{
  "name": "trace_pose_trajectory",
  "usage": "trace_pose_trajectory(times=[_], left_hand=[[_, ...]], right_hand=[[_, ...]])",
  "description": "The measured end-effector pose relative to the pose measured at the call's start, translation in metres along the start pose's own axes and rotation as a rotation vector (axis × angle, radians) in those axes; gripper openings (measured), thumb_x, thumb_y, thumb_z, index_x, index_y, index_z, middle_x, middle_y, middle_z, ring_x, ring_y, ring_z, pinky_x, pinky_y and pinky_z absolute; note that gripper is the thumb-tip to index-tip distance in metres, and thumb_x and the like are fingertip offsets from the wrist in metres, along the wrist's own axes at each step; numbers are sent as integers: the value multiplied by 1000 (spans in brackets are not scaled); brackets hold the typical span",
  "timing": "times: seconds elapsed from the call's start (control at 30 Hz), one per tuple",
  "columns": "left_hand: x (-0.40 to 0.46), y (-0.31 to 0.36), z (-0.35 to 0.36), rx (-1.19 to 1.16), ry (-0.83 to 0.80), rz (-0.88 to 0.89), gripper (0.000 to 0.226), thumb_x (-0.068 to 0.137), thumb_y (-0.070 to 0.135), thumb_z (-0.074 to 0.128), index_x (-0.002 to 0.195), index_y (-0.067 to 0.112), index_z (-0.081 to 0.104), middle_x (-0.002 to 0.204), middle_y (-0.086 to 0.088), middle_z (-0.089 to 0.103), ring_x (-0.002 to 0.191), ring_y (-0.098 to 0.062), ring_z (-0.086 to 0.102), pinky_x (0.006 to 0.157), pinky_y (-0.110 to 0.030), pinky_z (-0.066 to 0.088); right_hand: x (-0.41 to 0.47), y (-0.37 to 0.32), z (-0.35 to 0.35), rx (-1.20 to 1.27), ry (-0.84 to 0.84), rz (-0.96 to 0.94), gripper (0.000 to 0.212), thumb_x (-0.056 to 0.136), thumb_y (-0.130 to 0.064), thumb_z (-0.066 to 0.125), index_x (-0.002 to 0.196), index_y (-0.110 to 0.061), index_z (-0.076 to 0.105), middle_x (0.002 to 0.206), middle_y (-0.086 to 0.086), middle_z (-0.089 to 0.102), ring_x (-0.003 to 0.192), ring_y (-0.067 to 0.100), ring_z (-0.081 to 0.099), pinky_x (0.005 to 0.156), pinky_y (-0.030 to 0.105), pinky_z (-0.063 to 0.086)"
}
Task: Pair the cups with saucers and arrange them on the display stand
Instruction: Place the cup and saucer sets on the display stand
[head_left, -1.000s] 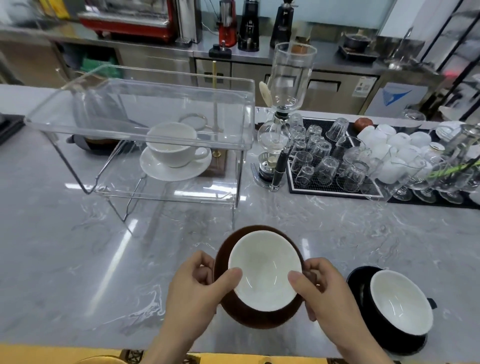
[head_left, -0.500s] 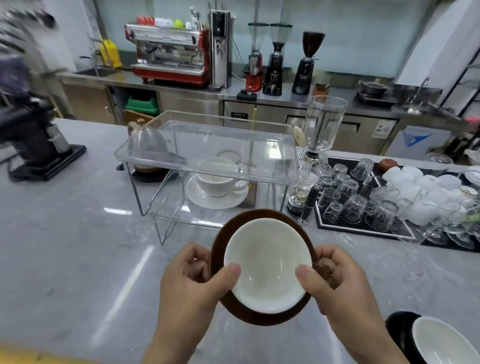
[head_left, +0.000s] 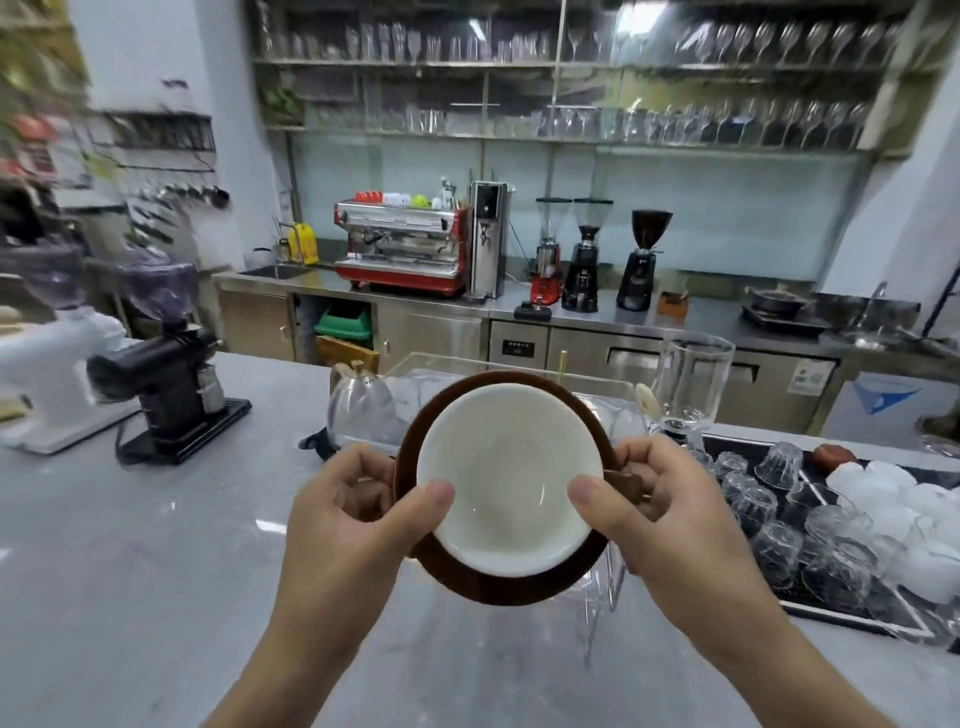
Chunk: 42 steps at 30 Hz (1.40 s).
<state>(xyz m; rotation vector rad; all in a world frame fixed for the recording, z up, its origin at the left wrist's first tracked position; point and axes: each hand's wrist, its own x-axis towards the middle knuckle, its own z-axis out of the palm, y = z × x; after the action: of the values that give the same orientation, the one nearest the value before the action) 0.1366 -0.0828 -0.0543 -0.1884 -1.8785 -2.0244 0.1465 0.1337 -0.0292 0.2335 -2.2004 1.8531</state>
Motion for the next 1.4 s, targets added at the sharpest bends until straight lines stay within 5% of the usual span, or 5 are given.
trace_pose_trajectory(times=[0.33,0.73,0.93,1.1,1.4], left_hand=[[67,37,-12,65,-21,82,63,52,54,80,84,5,58,67,-12,77,57,-18,74,49,-17,54],[127,54,-20,209,-40,72,55,59,49,85,81,5,60,52,4,65,39,-2,58,37,-11,40],[168,51,-19,280,-92,-86,40,72,48,82,69,15,60,52,2,63,32,-1,46,35,-13,35],[195,47,-17,426,-160,-283,56,66,65,77,80,11,73,65,-7,71,54,-13,49,49,-22,35],[226,26,-11,644,-214,-478,60,79,65,67,90,7,70,62,-9,76,28,-8,34,37,-16,26]], right_hand=[[71,-31,10,-20,-71,-101,50,71,-47,79,101,-13,58,55,-9,63,42,-4,51,40,11,39],[122,-45,20,-24,-115,-67,49,85,-40,73,107,1,56,45,-7,52,37,7,38,37,20,33],[156,-44,26,-49,-150,63,51,82,-50,71,91,0,62,48,3,51,37,11,38,39,22,33],[186,-28,30,-12,-160,255,45,83,-49,72,86,-4,67,46,-1,56,42,12,39,42,23,34],[220,0,38,-41,-218,423,43,81,-49,71,89,-9,61,45,2,51,42,13,36,40,20,30]])
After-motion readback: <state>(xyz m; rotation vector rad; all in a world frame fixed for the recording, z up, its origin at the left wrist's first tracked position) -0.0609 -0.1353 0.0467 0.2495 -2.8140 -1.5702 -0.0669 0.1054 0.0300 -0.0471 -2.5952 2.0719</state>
